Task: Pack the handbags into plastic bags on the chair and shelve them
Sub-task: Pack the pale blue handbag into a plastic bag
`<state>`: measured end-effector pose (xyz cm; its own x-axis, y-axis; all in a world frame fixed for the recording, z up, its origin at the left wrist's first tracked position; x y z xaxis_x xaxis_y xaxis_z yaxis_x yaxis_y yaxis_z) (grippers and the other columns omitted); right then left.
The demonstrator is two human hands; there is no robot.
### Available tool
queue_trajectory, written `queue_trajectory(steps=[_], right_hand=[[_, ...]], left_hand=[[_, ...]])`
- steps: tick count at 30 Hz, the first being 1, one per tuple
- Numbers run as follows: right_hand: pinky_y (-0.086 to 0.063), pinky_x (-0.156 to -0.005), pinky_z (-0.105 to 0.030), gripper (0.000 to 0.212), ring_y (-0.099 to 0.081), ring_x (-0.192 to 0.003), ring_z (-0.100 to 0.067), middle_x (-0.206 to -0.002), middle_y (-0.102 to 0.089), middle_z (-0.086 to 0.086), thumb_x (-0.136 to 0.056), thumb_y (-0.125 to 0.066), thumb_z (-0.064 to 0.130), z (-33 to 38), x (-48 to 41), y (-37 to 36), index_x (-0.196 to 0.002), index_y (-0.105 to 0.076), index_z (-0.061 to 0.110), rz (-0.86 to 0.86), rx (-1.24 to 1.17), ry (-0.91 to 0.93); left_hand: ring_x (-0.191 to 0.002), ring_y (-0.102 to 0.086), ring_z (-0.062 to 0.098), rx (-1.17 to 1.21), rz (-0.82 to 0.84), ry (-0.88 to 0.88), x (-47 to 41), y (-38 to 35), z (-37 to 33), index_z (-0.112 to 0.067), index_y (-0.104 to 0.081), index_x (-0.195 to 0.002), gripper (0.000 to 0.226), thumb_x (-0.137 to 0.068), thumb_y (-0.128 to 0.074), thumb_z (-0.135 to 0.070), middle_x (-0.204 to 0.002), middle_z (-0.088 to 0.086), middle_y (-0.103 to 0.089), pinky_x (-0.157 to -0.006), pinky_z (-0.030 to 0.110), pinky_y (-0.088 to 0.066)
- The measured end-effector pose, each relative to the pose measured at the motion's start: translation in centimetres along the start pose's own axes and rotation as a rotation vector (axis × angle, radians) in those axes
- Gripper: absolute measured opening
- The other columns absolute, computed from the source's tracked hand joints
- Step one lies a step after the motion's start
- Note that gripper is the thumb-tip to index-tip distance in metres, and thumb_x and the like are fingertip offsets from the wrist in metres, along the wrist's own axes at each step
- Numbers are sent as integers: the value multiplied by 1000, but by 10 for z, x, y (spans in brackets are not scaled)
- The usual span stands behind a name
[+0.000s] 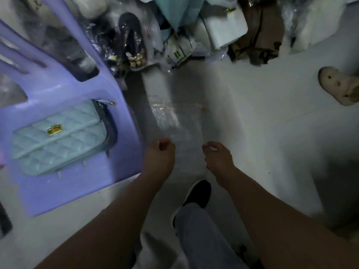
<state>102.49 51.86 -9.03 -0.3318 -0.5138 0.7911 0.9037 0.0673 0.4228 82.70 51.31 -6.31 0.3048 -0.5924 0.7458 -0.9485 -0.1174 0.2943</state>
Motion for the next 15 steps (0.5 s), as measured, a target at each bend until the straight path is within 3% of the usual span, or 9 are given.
queue_trajectory(steps=[4, 7, 11, 13, 15], right_hand=[[-54, -97, -43, 35, -65, -109, -30, -120, -67, -10, -96, -65, 32, -29, -48, 14, -125, -64, 13, 23, 52, -36], [-51, -99, -39, 36, -63, -111, -27, -122, -65, -7, -97, -62, 33, -47, -88, 8, -128, -63, 15, 49, 145, -20], [-48, -104, -42, 41, -60, -119, -29, -134, -61, -11, -97, -61, 35, -71, -139, -23, -133, -59, 16, 98, 244, 34], [-42, -109, -32, 47, -54, -128, -28, -144, -53, -13, -97, -61, 34, -84, -161, -41, -140, -54, 14, 128, 244, 36], [-33, -102, -19, 53, -48, -135, -26, -151, -47, -11, -99, -61, 31, -93, -179, -56, -146, -47, 12, 133, 238, 41]], left_hand=[[-91, -64, 32, -54, 62, 130, -22, -53, 36, -25, -59, -80, 15, -95, -60, -22, -93, 11, -68, -86, 44, -53], [-85, -60, 24, -149, 82, 153, -45, -80, 69, -22, -66, -92, 12, -96, -57, -29, -86, 3, -64, -78, 36, -48], [-86, -59, 17, -248, 70, 166, -83, -104, 107, -26, -66, -99, 12, -97, -55, -32, -93, -2, -65, -75, 28, -42], [-85, -55, 13, -250, 56, 184, -99, -112, 125, -29, -61, -100, 8, -99, -54, -31, -91, -10, -60, -76, 28, -40], [-84, -54, 11, -241, 55, 196, -112, -116, 141, -30, -59, -102, 7, -99, -53, -31, -91, -12, -58, -75, 28, -40]])
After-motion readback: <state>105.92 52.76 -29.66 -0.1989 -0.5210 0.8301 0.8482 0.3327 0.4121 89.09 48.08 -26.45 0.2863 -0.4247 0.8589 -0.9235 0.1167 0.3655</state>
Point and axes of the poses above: each hand's wrist, its own x-axis away from the middle knuckle, its own y-axis out of the back of the hand, z = x × y, the point moved 6 cm from there along -x, towards the middle knuckle
